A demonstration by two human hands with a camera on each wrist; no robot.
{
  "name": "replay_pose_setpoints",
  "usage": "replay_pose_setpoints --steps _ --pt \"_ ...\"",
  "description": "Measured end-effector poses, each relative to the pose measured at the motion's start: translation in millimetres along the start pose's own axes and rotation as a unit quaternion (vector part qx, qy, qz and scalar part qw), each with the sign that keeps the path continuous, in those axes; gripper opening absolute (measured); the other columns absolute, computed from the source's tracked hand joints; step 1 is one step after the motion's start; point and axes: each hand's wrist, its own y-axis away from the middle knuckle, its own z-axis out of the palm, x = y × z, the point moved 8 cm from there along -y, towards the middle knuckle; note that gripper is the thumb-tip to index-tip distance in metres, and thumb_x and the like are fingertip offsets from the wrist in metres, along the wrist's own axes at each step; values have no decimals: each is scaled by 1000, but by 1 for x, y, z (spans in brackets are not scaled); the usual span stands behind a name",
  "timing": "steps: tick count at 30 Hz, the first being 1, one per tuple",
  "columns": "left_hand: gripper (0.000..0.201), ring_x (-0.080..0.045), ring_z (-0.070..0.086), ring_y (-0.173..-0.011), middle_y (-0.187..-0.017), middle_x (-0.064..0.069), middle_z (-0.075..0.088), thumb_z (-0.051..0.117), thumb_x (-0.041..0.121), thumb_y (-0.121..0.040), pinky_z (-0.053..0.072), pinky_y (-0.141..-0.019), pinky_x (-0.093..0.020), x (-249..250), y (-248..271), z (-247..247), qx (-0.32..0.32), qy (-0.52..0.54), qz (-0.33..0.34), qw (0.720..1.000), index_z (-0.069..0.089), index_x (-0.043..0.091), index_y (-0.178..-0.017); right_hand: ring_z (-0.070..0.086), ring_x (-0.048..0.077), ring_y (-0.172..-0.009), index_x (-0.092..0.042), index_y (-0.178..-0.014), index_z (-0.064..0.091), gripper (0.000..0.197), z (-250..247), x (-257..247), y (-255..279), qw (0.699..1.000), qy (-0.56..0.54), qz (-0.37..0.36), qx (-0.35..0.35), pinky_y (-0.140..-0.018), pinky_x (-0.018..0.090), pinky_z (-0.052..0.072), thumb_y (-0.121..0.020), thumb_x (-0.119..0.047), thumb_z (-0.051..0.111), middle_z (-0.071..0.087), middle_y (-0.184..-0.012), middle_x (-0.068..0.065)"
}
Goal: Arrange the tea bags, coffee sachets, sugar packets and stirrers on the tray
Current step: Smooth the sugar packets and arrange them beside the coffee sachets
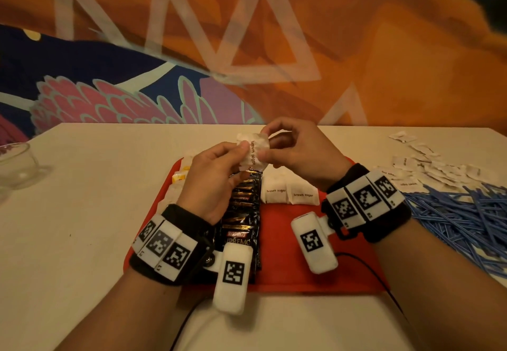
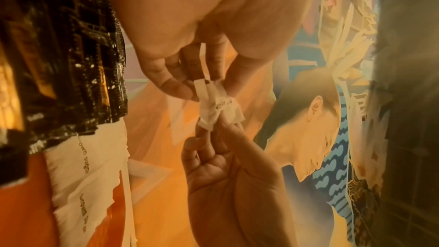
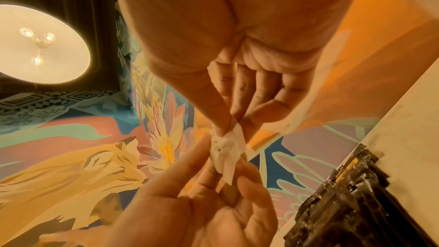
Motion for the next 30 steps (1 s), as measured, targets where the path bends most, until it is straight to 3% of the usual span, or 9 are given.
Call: replay_pose_setpoints --steps 3,6,8,11,14,16,22,25,30 --pt "13 -21 69 -82 -91 -11 72 65 18 -93 56 -71 -28 2 1 -2 20 14 15 1000 72 8 -88 65 15 -69 -15 -95 64 31 0 3 1 1000 -25 15 -6 -59 22 50 -76 7 77 71 -80 12" --pt "8 -24 67 -83 -90 -12 70 68 17 -89 57 -75 -31 6 2 -5 33 9 36 999 71 10 -88 65 23 -73 -15 -93 64 30 4 9 2 999 -18 34 -13 -64 29 52 -73 -3 83 71 -90 23" --pt "3 -22 69 -83 -89 -9 72 68 14 -90 58 -73 -30 6 1 -6 32 5 31 999 70 13 -88 66 22 -71 -14 -87 65 25 4 9 1 1000 -11 26 -6 -62 27 51 -73 -3 83 72 -80 17" --pt "10 -23 72 -88 -98 -9 73 69 10 -88 58 -72 -32 6 0 -4 6 -5 27 1000 70 14 -98 61 5 -60 -10 -83 68 21 2 6 1 1000 0 5 -12 -54 13 44 -77 9 75 67 -70 1" --pt "25 -24 73 -90 -99 -9 74 73 21 -77 58 -76 -34 9 2 0 -11 -43 53 998 72 12 -100 59 0 -58 -9 -82 70 21 3 6 2 999 24 10 -33 -53 10 41 -79 12 70 68 -72 1" --pt "17 -22 73 -82 -90 -8 75 71 17 -80 58 -72 -31 10 2 -2 8 -25 55 998 72 8 -93 58 -1 -57 -9 -82 70 17 -2 7 1 1000 24 9 -9 -53 11 41 -78 8 74 67 -70 -1" --pt "5 -16 73 -78 -83 -4 75 65 5 -91 58 -65 -25 10 3 -4 29 21 49 998 69 6 -90 55 8 -61 -12 -76 67 13 -21 8 3 991 -86 -19 99 -52 20 41 -79 -5 78 63 -71 3" --pt "5 -15 72 -78 -82 -3 74 65 7 -91 59 -66 -26 8 3 -4 25 16 46 998 69 9 -88 60 20 -74 -14 -81 67 9 -13 12 2 991 -105 -14 84 -60 31 46 -83 -10 75 66 -79 5" --pt "7 -15 71 -77 -86 -5 73 65 10 -93 58 -64 -27 9 4 -2 18 0 40 999 70 10 -88 59 18 -67 -6 -82 68 16 -4 2 4 992 -94 -61 63 -60 26 49 -83 10 68 66 -77 8"
